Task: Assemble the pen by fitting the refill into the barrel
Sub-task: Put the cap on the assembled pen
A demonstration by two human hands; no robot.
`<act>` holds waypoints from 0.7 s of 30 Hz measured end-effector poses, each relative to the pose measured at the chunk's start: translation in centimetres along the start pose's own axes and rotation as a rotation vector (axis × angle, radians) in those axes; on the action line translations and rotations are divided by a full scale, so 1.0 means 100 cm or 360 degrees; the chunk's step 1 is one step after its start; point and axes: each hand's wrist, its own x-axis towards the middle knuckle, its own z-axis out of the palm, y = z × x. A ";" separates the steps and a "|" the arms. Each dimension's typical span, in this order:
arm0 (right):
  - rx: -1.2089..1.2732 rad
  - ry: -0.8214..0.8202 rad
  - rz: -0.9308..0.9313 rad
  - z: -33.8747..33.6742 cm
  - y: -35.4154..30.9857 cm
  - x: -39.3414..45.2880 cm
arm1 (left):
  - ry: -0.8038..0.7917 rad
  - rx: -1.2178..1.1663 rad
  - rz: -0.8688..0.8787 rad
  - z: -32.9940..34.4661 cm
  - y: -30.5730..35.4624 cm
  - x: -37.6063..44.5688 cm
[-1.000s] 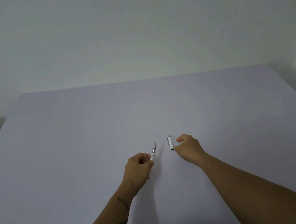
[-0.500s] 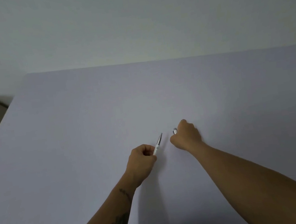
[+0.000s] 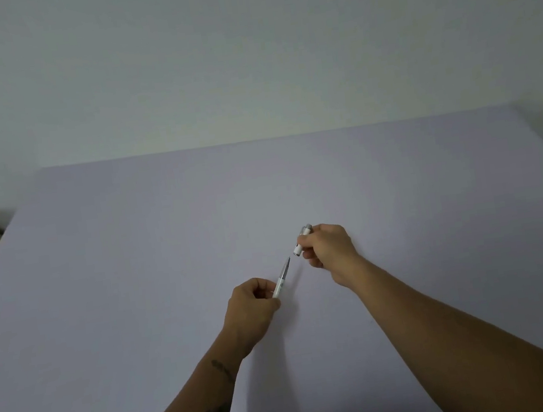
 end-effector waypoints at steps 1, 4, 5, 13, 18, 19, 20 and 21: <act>0.0005 -0.0016 -0.0003 0.002 0.000 -0.004 | -0.0002 0.0005 0.0012 -0.002 0.000 -0.002; 0.0008 -0.0049 -0.0018 0.008 0.003 -0.015 | 0.0000 0.0018 0.0041 -0.007 0.000 -0.007; 0.0005 -0.0039 -0.0029 0.009 0.003 -0.018 | 0.0002 0.0020 0.0048 -0.008 -0.001 -0.008; 0.0032 0.0033 -0.0069 0.015 0.005 -0.029 | -0.0012 0.0028 0.0083 -0.016 -0.004 -0.017; -0.0087 -0.0111 0.0020 0.021 0.009 -0.038 | 0.0002 -0.0003 0.0121 -0.018 -0.002 -0.020; -0.0105 -0.0133 0.0031 0.023 0.010 -0.040 | 0.0016 -0.0011 0.0132 -0.019 -0.002 -0.020; -0.0101 -0.0144 0.0034 0.024 0.011 -0.042 | 0.0033 -0.0019 0.0141 -0.019 -0.001 -0.020; -0.0087 -0.0143 0.0026 0.025 0.011 -0.043 | 0.0050 -0.0025 0.0149 -0.020 -0.001 -0.020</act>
